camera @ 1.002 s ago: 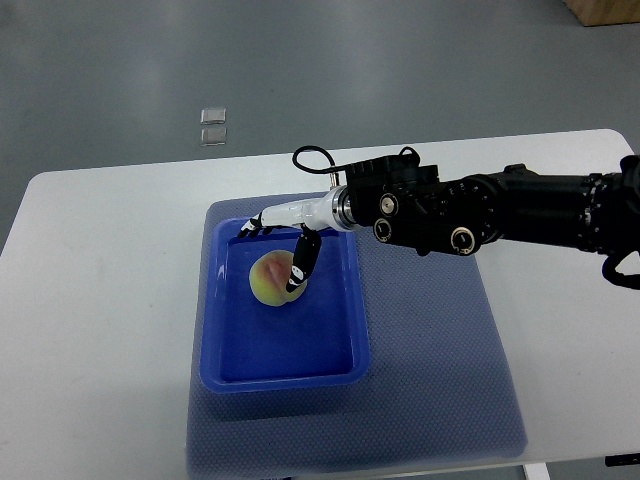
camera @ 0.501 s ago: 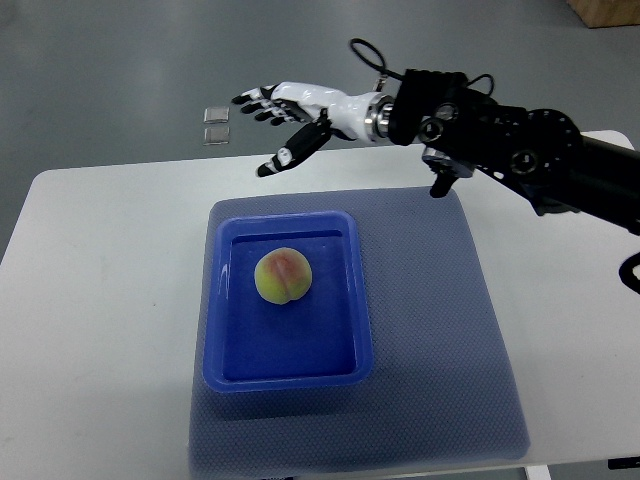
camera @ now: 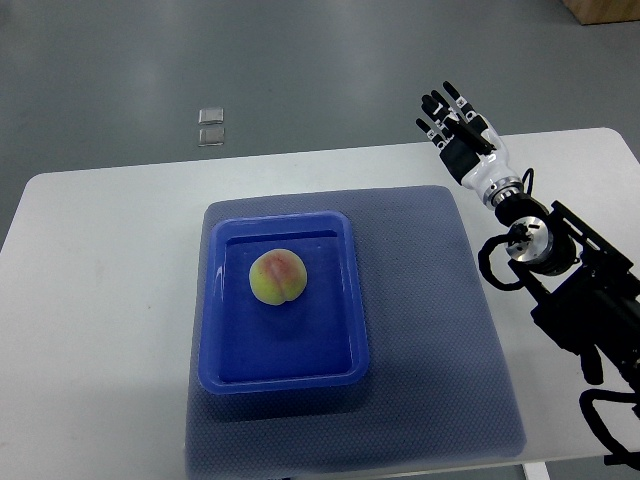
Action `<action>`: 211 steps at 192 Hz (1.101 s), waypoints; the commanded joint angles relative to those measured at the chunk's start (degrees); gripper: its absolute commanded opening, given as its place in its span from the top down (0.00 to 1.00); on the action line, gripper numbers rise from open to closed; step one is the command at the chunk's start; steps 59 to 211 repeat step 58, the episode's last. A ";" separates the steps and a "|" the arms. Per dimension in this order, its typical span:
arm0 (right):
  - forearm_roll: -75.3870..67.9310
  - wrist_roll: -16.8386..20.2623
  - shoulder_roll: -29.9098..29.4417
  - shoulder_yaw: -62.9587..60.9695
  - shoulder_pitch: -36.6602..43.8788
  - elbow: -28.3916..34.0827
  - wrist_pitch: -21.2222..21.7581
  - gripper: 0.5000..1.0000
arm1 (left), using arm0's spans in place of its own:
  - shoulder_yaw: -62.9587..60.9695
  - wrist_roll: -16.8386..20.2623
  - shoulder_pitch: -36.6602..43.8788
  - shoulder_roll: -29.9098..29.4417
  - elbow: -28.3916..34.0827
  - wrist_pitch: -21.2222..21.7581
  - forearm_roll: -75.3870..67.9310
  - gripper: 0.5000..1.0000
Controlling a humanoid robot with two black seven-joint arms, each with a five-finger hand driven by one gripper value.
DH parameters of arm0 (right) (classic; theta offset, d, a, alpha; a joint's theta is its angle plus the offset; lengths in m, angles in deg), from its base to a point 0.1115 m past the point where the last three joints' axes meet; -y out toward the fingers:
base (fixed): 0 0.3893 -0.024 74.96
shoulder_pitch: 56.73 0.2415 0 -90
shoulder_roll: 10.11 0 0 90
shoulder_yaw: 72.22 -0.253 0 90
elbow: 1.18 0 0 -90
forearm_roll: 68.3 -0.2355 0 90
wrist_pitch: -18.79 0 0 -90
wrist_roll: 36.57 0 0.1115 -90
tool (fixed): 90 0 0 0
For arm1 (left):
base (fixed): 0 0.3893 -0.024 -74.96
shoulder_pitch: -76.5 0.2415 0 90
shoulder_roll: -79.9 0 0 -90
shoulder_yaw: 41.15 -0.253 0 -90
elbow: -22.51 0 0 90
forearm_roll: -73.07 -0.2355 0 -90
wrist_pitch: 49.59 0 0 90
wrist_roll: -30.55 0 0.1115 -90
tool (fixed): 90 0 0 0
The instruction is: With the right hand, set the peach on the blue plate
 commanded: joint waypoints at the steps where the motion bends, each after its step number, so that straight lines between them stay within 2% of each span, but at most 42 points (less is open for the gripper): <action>1: -3.08 -2.90 -1.19 -0.64 -1.21 -0.21 0.08 0.14 | -0.03 -0.01 0.00 0.00 -0.08 0.00 -0.08 0.00; 26: -7.12 -3.61 -1.19 -0.73 -1.13 -0.03 0.08 0.14 | -0.03 -0.01 0.00 0.00 -0.52 0.00 -0.08 0.00; 211: -7.12 -3.70 -0.75 -0.73 -0.86 0.06 0.08 0.14 | -0.11 -0.01 0.00 0.00 -0.60 0.00 -0.08 0.00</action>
